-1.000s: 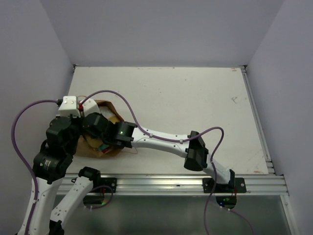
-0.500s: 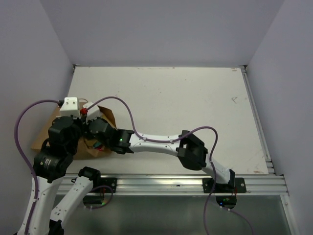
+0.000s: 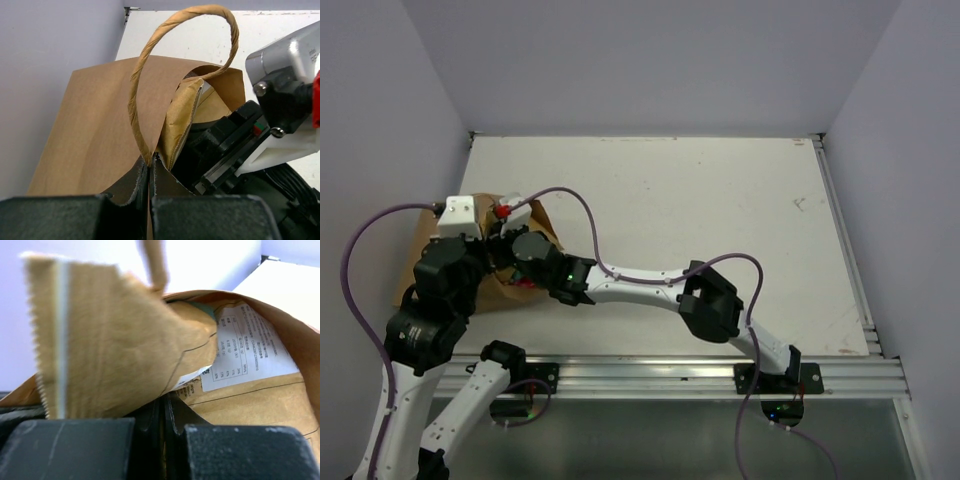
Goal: Place the snacks into the paper bag
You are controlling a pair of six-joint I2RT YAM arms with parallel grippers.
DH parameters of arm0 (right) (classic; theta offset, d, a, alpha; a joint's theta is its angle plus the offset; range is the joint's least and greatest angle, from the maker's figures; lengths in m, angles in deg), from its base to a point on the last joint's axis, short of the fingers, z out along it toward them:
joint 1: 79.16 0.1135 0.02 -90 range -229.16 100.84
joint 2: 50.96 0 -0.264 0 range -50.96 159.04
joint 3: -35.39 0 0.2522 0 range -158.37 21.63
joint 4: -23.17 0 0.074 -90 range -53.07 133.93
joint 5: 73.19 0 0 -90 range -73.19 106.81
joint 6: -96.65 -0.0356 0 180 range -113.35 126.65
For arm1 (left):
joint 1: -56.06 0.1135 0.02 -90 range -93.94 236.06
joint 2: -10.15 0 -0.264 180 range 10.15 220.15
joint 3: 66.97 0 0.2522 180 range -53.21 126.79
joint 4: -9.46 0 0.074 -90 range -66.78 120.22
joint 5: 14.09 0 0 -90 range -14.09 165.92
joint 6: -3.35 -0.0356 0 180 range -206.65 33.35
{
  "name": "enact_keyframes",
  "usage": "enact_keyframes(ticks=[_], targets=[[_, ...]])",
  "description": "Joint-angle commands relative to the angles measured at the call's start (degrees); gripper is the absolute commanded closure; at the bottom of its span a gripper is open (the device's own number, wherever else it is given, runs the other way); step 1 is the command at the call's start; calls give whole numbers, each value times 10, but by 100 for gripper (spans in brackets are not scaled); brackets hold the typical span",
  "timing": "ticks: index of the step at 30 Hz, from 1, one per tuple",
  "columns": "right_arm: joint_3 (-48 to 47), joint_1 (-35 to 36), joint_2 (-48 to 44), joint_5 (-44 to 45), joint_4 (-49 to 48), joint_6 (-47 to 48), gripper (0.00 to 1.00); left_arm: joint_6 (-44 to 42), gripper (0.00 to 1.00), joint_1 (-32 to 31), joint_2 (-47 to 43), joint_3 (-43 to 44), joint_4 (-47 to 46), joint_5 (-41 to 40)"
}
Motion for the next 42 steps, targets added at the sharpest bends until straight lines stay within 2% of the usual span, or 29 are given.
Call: enact_keyframes(ticks=[1,5,10,13,19,24,27,30,33,34,35,37,42], targets=[[-7,-31,-46,5,-156,-32,100,16,100,-16,-9,35,-65,59],[-24,-70,-30,-39,-149,-111,100,14,100,-18,-7,38,-63,59],[-70,-88,-7,-50,-136,-120,98,13,100,-22,-9,47,-54,46],[-151,-93,29,-105,-90,-149,98,11,100,-27,-9,46,-55,39],[-183,-86,67,-211,-66,-242,98,11,100,-28,-2,46,-57,41],[-194,-74,59,-255,-3,-239,90,12,100,-28,-5,46,-54,38],[-185,-73,34,-301,47,-239,76,12,100,-28,-5,48,-54,36],[-143,-73,-9,-354,76,-213,47,13,100,-29,-7,48,-54,36],[-100,-72,-72,-378,112,-170,29,13,100,-28,-7,49,-54,35],[-65,-71,-92,-376,115,-158,17,13,100,-28,-7,47,-55,36],[-50,-70,-134,-358,126,-144,14,13,100,-28,-7,48,-55,36],[-4,-66,-176,-324,139,-95,2,13,100,-28,-5,48,-56,37],[98,-65,-321,-151,179,-14,1,13,100,-28,-7,50,-56,38]])
